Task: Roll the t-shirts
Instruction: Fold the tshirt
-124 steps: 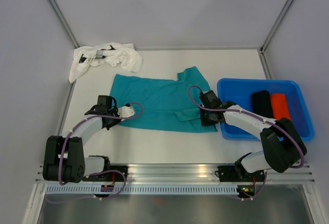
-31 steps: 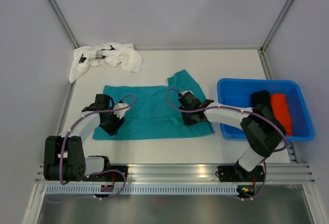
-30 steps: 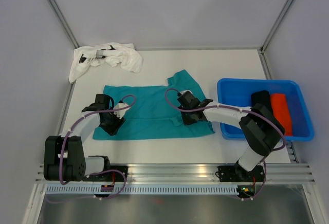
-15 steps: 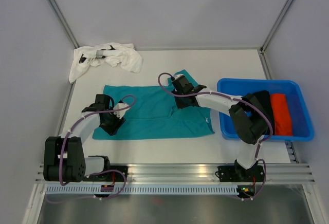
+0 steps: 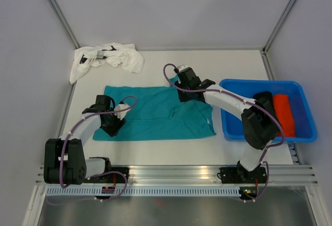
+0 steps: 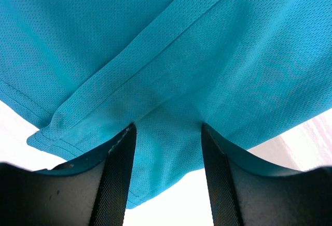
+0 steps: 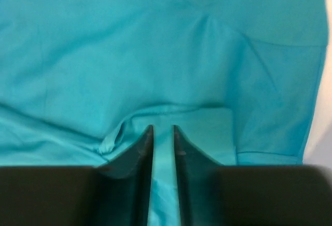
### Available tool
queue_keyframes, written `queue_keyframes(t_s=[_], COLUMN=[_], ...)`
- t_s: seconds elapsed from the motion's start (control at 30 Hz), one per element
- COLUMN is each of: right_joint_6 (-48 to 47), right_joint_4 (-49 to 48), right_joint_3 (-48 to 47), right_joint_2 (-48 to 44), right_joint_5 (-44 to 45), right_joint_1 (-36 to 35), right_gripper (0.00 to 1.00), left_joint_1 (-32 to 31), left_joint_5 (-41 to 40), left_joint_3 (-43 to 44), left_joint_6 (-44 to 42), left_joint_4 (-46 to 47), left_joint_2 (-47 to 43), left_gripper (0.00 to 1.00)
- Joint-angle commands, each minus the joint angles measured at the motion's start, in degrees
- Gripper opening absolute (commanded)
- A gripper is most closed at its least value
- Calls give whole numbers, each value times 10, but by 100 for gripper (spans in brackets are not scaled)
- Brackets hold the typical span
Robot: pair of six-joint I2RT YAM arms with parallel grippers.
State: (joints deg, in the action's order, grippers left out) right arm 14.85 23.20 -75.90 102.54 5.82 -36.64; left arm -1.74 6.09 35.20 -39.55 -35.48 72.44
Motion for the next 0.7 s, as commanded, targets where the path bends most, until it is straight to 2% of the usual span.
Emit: queue_keyframes(t_s=[0.0,0.07,0.17,0.23,0.43,0.6,0.67], right_joint_6=[42,79,98,99,97,102,105], right_joint_4=[4,-4,-40,-47,-36,-39,-43], right_joint_3=[35,44,63,54,15,14,12], right_joint_2=[-24,-23,-16,4,42,63,65], right_joint_5=[-5,4,16,22,0,-24,-29], right_joint_1=[-37,-51,-68,-70,-70,-71,-73], right_gripper=[32,45,53,53,41,37,24], left_joint_1=[-2,-2,-2,-2,-2,-2,-2], left_joint_5=[19,23,30,29,25,19,18], left_joint_3=[19,27,30,33,42,39,42], left_joint_6=[19,26,24,18,13,6,6], left_joint_4=[-2,-4,-5,-6,-9,-10,-10], left_joint_2=[-11,-6,-4,-4,2,1,2], left_gripper=[59,59,59,59,59,59,59])
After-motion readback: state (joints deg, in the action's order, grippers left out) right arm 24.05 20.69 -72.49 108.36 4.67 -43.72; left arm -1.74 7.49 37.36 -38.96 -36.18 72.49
